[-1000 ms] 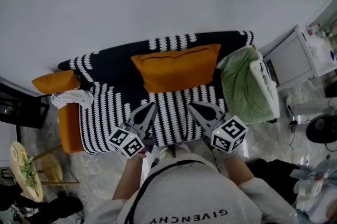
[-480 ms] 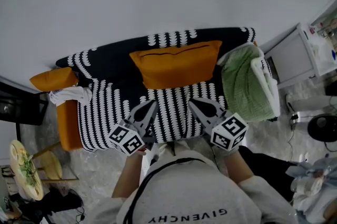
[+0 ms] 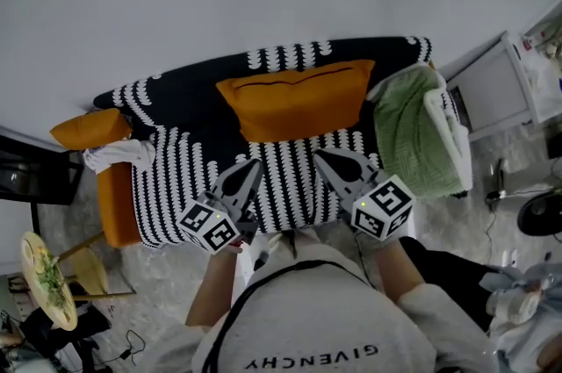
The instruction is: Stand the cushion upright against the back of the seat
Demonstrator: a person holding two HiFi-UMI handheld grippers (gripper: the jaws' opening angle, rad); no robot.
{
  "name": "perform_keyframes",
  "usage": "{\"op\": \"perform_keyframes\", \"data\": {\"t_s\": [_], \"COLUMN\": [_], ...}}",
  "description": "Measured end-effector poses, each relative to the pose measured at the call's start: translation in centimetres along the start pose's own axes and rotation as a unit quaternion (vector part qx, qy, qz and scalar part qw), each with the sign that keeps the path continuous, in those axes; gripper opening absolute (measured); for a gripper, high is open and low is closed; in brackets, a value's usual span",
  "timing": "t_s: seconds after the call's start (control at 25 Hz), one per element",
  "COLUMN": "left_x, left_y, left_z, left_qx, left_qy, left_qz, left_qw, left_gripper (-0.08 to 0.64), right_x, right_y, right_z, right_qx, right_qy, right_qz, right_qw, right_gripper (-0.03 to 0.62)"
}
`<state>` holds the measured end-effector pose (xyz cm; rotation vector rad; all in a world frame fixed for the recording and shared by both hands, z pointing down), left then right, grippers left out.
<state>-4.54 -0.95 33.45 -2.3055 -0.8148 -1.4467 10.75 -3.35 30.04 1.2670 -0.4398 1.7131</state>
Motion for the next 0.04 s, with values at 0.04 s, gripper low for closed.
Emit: {"op": "perform_keyframes", "data": {"t_s": [0.04], "left_x": [0.02], "left_y": [0.02], "left_z": [-0.10], "left_qx": [0.000], "left_qy": [0.001], "left_qz": [0.000], "left_qw": [1.0000], "left_gripper": [0.025], "right_x": [-0.08], "right_y": [0.16], "right_z": [-0.02], "right_qx": [-0.002], "right_qy": [-0.002], "right_qz": [0.000], "right_qw": [1.000], "right_gripper": [0.017]}}
Point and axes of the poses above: the fingertips, and each gripper's own axes: y forward along the fingers, z to its right, x out of its underside, the point moved 3 cm from there along -y, backward along the fingers, and after that the axes turned 6 degrees about y, right-handed, at the moved point
